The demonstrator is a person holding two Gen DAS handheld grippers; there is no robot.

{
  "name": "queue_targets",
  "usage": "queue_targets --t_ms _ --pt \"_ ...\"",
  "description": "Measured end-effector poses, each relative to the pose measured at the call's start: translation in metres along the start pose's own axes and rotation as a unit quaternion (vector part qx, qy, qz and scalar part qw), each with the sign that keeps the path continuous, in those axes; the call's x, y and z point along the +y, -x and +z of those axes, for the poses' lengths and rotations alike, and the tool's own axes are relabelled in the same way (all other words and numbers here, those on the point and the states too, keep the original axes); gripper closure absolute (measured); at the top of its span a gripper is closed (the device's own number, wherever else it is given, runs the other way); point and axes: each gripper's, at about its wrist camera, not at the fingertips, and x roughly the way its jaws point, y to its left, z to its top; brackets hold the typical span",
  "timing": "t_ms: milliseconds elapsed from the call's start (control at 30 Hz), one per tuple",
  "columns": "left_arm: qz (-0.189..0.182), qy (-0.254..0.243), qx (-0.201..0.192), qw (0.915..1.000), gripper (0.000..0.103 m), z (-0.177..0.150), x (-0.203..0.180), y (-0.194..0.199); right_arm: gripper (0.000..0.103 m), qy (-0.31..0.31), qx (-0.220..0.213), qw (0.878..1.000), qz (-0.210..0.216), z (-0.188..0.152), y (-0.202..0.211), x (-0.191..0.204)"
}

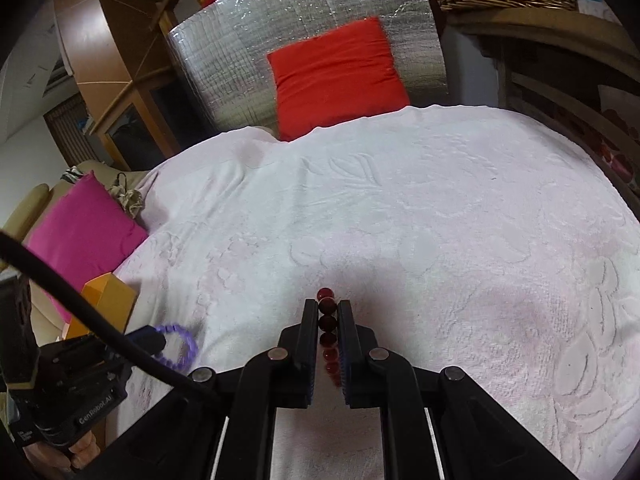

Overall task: Organize jewelry
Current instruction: 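Lift and carry both bracelets toward the orange box with both tools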

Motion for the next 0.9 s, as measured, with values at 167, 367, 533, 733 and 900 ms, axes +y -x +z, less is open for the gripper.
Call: queue_targets --t_ms 167,367,533,733,900 --pt "0.01 0.006 -0.004 0.9999 0.093 -0.002 0.002 0.007 0.093 0.007 -0.004 1.0 0.004 -0.001 0.002 0.007" --pt "0.021 0.013 -0.012 0.9996 0.093 -0.002 0.003 0.017 0.093 0.015 -0.005 1.0 0.01 -0.004 0.004 0.017" --pt "0.035 0.02 -0.017 0.999 0.093 -0.004 0.005 0.024 0.093 0.022 -0.008 1.0 0.015 -0.007 0.007 0.026" --pt "0.048 0.034 -0.024 0.998 0.093 -0.008 0.012 0.034 0.093 0.03 -0.013 0.999 0.019 -0.01 0.012 0.036" --pt "0.061 0.045 -0.033 0.9965 0.093 -0.012 0.019 0.044 0.093 0.041 -0.015 0.999 0.021 -0.013 0.015 0.047"
